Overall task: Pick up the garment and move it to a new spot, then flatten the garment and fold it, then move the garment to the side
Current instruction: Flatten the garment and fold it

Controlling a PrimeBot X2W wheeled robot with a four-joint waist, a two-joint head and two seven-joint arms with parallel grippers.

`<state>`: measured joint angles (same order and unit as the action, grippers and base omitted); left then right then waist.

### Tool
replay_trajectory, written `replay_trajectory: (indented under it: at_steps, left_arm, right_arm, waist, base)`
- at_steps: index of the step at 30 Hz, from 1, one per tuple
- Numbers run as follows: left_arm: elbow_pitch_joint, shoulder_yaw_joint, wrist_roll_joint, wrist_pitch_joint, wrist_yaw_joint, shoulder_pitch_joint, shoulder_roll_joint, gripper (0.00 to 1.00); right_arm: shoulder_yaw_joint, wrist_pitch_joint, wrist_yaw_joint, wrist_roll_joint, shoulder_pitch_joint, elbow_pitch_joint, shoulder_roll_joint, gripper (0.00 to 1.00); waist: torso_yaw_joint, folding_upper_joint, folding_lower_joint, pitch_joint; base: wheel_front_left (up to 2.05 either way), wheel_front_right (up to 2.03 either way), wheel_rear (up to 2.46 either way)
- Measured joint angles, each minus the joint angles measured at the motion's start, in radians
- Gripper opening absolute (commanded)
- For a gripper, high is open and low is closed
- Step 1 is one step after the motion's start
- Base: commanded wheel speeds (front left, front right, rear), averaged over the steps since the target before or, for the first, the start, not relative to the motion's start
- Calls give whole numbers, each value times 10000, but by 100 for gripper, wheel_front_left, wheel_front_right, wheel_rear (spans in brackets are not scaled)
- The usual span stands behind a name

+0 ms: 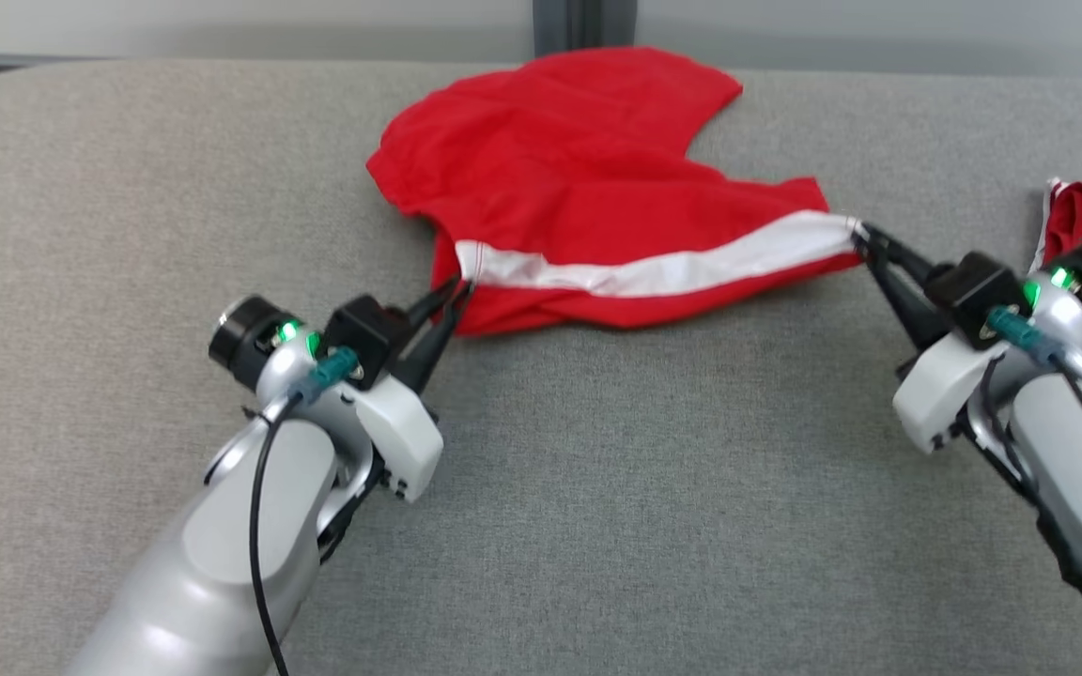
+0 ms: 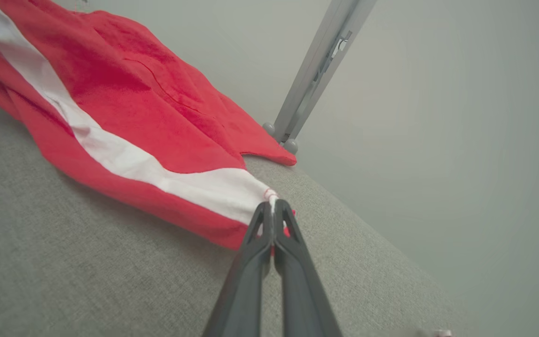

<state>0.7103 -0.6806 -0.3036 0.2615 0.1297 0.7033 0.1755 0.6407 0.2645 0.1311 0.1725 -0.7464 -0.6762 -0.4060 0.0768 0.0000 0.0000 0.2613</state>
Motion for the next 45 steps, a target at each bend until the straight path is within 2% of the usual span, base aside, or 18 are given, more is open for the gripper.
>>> replay_trajectory:
  at_steps: [12,23,31,40,41,42,45]
  left_arm:
    - [999,-1323,-1112,-2,0,-849,295,0]
    - [1264,-2447,-3097,-2,0,-1299,579,0]
    - [1018,-3202,-3921,-2,0,-1301,974,0]
    - [1074,-3728,-4508,-2,0,-1467,1080,0]
    - [1160,-3772,-4671,-2,0,-1493,1068,20]
    - [1233,-3864,-4809,0,0,-1494,1064,100]
    - [1411,-4161,-5051,0,0,-1488,1053,100]
  right_arm:
    - [1354,0,0,1172,879,-433,-90,0]
    - [3388,0,0,3124,1234,-596,-644,0]
    - [4069,-2,0,3866,1160,-629,-844,0]
    - [4470,0,0,4337,1197,-581,-928,0]
    - [4510,0,0,4372,1201,-577,-928,0]
    - [4548,0,0,4385,1202,-573,-928,0]
    - [4642,0,0,4447,1204,-566,-930,0]
  waist:
    - [134,0,0,-1067]
    - [169,0,0,-1856]
    - [203,0,0,-2017]
    - [263,0,0,-2143]
    - [260,0,0,-2156]
    - [258,0,0,-2167]
    - [254,0,0,-2191]
  base:
    - [0,0,0]
    - [0,0,0]
    - [0,0,0]
    - [0,0,0]
    - [0,0,0]
    - [0,0,0]
    - [0,0,0]
